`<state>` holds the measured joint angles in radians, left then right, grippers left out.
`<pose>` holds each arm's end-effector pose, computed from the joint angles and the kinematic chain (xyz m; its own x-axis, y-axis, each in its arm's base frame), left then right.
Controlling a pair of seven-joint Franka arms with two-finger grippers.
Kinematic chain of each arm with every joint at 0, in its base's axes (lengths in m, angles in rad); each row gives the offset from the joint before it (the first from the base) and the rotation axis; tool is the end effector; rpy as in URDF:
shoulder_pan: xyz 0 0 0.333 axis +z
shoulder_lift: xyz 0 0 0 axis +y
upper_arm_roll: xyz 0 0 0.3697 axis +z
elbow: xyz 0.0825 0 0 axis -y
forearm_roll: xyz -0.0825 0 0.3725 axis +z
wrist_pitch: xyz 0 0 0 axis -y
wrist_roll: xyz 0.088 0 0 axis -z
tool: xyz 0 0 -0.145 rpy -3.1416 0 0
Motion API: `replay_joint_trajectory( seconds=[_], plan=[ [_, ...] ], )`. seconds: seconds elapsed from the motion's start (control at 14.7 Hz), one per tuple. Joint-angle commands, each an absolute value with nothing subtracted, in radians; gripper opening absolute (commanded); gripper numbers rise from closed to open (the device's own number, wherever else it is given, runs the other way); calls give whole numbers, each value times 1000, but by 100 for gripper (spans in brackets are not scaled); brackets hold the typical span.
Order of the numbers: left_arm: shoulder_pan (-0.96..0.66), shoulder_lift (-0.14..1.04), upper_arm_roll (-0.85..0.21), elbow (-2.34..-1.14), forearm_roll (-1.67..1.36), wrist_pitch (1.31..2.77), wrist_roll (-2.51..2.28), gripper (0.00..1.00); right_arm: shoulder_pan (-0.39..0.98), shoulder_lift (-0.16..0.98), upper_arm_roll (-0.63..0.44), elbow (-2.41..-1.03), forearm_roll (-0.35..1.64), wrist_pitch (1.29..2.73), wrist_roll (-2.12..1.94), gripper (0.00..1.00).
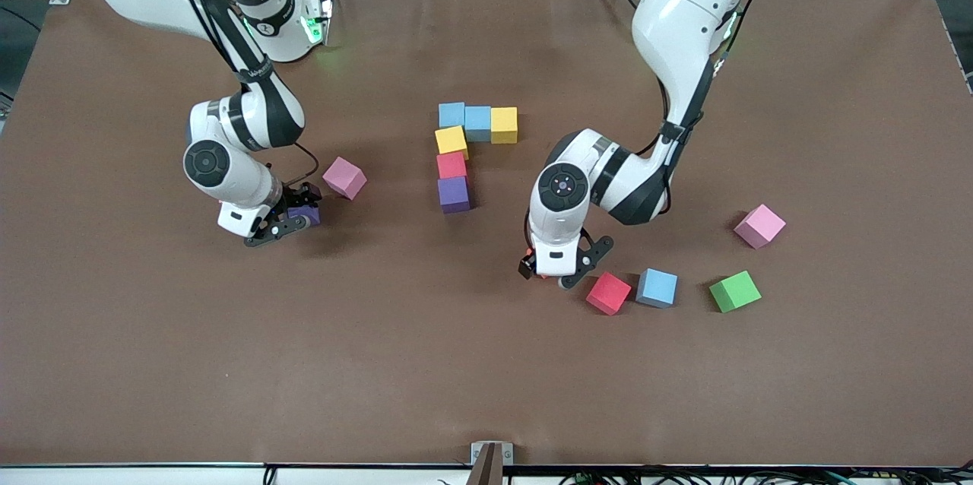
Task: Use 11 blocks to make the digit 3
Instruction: 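Reach the right gripper to purple while the left gripper reaches the orange cube, then grasp purple with the right gripper while the left gripper grasps the orange cube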
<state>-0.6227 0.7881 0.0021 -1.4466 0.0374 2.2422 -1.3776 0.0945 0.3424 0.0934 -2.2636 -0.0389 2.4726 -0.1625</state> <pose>0.6142 -0.4367 0.2264 0.7426 0.6689 0.0317 0.6693 -0.7430 0.0011 0.5217 0.0990 0.2207 0.9206 0.3691 -0.1274 0.3680 -0.9292 -0.0324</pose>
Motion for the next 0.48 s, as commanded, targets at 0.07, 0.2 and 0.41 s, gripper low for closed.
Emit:
replay_joint_trajectory(
  seconds=[0.07,0.2,0.41],
  plan=[
    [-618,813,3,-1425,-40,2249,-1290,95,78,333,110,-2286,-40,2493,-169,42],
    [-617,816,3,-1425,-40,2249,-1290,93,87,331,112,-2270,-40,2485,-167,33],
    [-606,815,3,-1425,-55,2249,-1292,91,149,334,112,-2188,-40,2479,-131,29]
  ],
)
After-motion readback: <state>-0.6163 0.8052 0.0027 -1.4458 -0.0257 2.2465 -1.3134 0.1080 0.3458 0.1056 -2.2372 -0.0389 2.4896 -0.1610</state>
